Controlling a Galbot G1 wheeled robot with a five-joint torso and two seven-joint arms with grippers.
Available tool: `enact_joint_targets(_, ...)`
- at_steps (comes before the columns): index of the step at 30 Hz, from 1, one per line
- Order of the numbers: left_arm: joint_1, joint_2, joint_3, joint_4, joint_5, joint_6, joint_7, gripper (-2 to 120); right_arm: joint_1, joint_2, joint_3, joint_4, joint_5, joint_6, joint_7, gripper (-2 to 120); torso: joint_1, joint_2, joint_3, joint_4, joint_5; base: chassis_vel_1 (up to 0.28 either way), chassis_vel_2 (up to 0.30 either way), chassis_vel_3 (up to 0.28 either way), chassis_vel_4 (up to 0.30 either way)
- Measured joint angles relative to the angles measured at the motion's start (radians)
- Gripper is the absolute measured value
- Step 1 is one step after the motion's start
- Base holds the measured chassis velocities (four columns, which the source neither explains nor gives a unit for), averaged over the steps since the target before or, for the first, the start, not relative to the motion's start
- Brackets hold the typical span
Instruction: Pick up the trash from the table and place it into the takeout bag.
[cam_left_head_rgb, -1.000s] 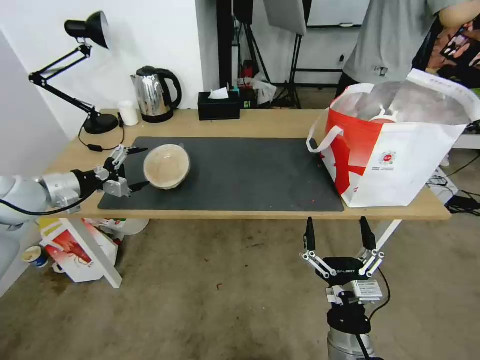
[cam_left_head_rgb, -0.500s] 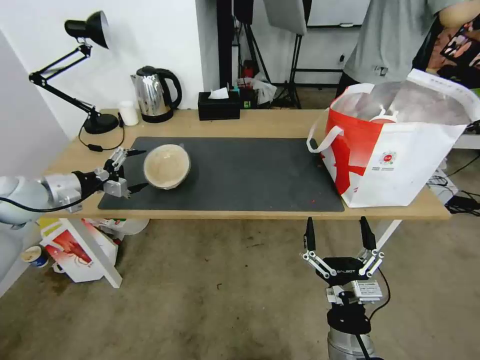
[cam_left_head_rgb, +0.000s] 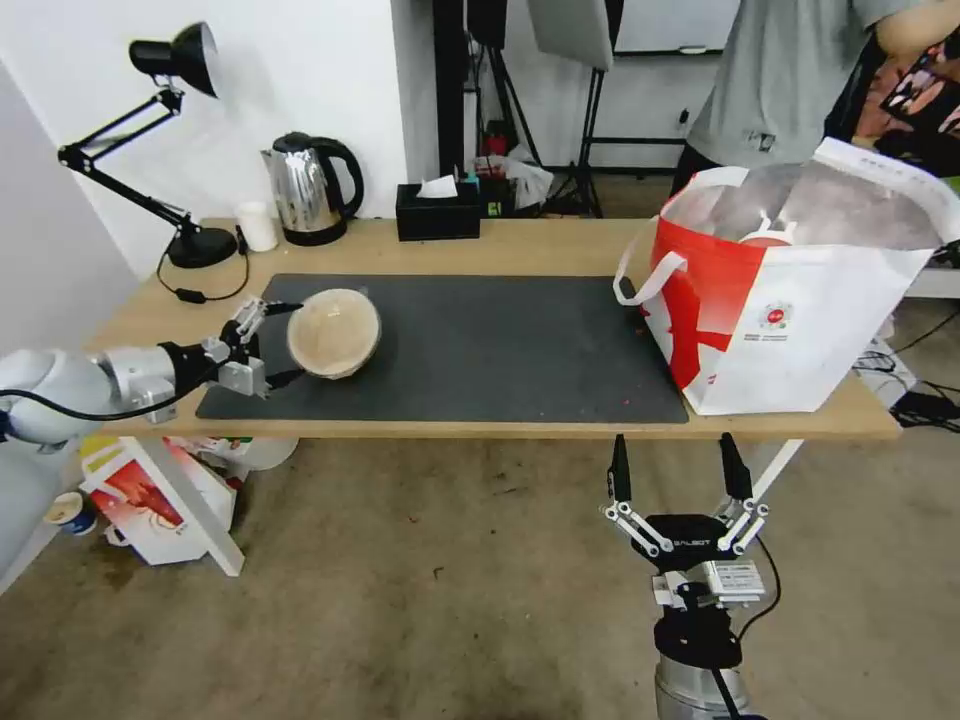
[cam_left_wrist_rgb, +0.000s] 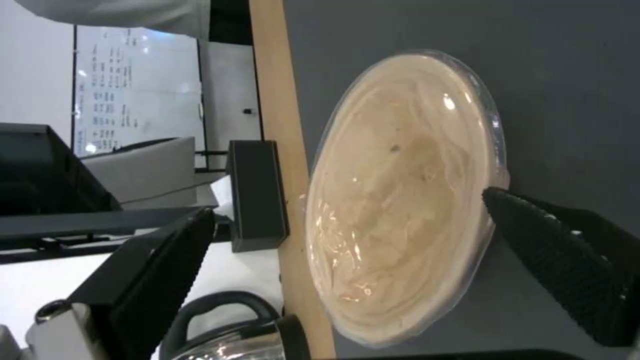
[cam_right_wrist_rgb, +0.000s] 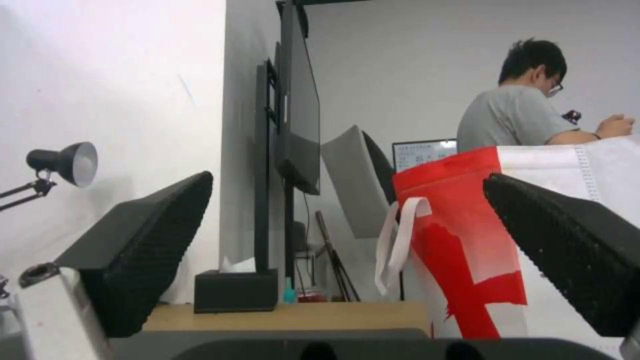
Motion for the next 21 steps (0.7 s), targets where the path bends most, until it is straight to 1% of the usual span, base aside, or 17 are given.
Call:
enact_joint_targets(8, -0.036, -0.016, 0.039, 0.029, 0.012, -0.001, 0.002, 100, 0.0, 0.0, 0.0, 0.0, 0.0, 0.0, 0.0, 100, 0.0, 0.0, 0.0, 0.0, 0.0, 0.0, 0.0, 0.0, 0.0)
enact_joint_targets(21, -0.06, -0.027, 0.058, 0.053, 0.021, -0.001, 0.006, 100, 0.0, 0.0, 0.0, 0.0, 0.0, 0.0, 0.0, 100, 0.0, 0.0, 0.0, 0.0, 0.0, 0.0, 0.0, 0.0, 0.0)
